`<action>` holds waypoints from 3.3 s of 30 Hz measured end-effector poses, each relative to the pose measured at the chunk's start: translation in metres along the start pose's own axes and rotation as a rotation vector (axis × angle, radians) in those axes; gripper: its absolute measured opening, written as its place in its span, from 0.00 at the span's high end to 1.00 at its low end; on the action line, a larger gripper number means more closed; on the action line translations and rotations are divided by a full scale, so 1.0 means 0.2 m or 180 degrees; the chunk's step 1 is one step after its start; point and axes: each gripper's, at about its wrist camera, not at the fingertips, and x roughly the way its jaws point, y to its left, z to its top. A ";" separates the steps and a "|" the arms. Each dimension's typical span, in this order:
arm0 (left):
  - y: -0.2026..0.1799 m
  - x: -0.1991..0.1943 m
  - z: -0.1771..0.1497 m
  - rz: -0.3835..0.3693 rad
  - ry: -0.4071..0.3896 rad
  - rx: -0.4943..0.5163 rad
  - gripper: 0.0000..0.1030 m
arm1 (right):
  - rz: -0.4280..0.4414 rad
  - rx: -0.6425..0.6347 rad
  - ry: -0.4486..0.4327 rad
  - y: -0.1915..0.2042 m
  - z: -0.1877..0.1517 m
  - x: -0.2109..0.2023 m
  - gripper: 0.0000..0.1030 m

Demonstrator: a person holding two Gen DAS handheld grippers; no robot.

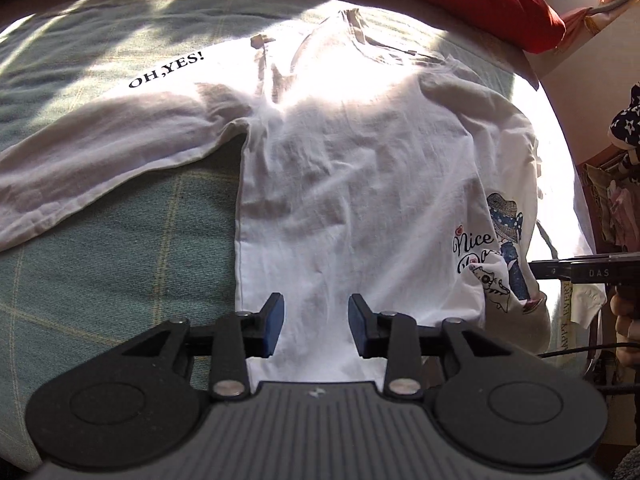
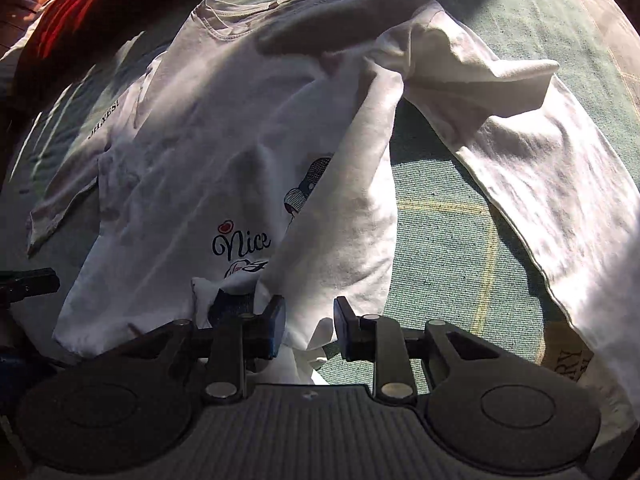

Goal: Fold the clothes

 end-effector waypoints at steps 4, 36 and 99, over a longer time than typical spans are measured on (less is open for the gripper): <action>-0.11 0.05 0.04 -0.0111 0.0041 0.0155 0.67 | 0.0574 -0.0074 0.0077 0.07 -0.03 0.01 0.70; -0.23 0.22 -0.03 -0.0199 0.0335 0.0142 0.62 | 0.0470 0.0270 -0.0406 -0.24 -0.14 0.14 0.89; -0.51 0.44 0.25 -0.0101 0.0308 0.0134 0.57 | -0.0337 0.0334 -0.0442 -1.15 0.41 -0.14 0.45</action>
